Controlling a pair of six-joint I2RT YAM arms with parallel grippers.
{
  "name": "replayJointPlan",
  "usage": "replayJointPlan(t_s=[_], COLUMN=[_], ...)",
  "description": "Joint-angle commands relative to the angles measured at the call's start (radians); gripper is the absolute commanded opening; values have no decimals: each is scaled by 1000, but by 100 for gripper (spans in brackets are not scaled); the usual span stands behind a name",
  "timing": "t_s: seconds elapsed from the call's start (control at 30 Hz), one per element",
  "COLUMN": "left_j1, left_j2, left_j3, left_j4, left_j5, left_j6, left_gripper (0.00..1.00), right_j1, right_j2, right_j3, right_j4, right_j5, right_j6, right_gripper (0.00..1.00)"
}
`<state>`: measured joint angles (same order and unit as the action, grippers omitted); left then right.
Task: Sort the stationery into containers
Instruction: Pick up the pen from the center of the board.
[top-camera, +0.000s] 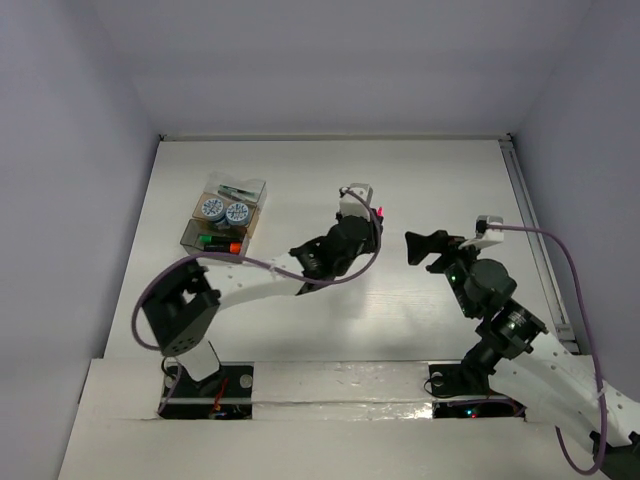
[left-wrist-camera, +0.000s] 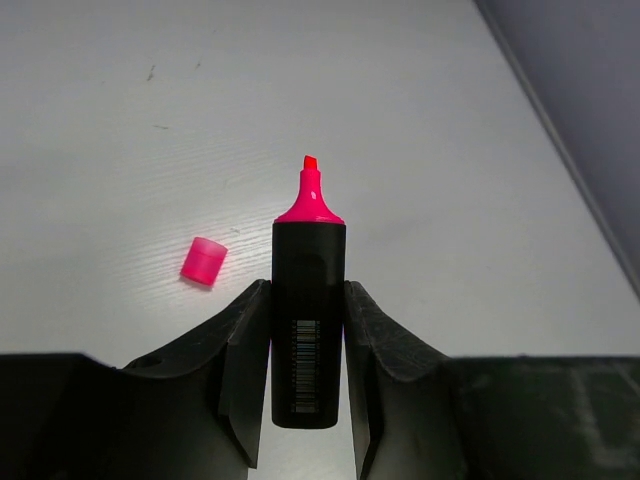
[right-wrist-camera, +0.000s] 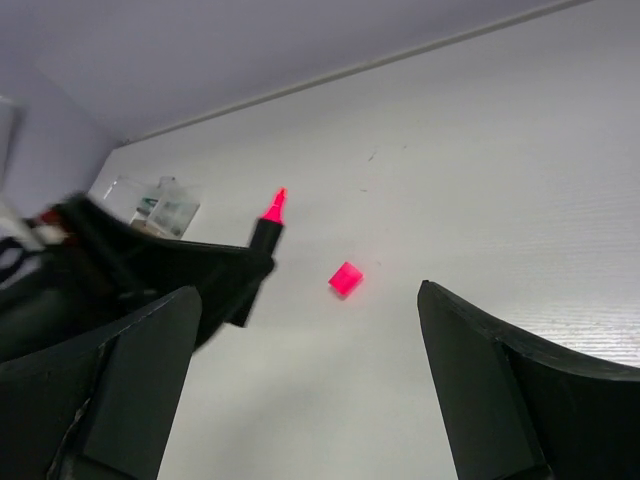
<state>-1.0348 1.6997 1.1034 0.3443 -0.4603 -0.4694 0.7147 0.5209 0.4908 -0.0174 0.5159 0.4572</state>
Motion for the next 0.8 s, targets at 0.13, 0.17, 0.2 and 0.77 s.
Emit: replayJointPlan(t_s=[0.13, 0.17, 0.2, 0.77], left_j1=[88, 107, 123, 90], left_j2=[-285, -302, -317, -476], left_j3=[-279, -333, -358, -533], left_j4=[237, 257, 307, 406], left_j5=[302, 346, 421, 381], left_j6=[-87, -112, -126, -26], left_gripper=[0, 0, 0, 0], right_j1=[3, 3, 3, 3], right_j2=[96, 97, 94, 378], right_j3=[55, 58, 61, 149], right_j4=[30, 51, 63, 188], right_j5=[-112, -167, -204, -452], right_j6=[3, 6, 18, 281], right_gripper=[95, 96, 97, 92])
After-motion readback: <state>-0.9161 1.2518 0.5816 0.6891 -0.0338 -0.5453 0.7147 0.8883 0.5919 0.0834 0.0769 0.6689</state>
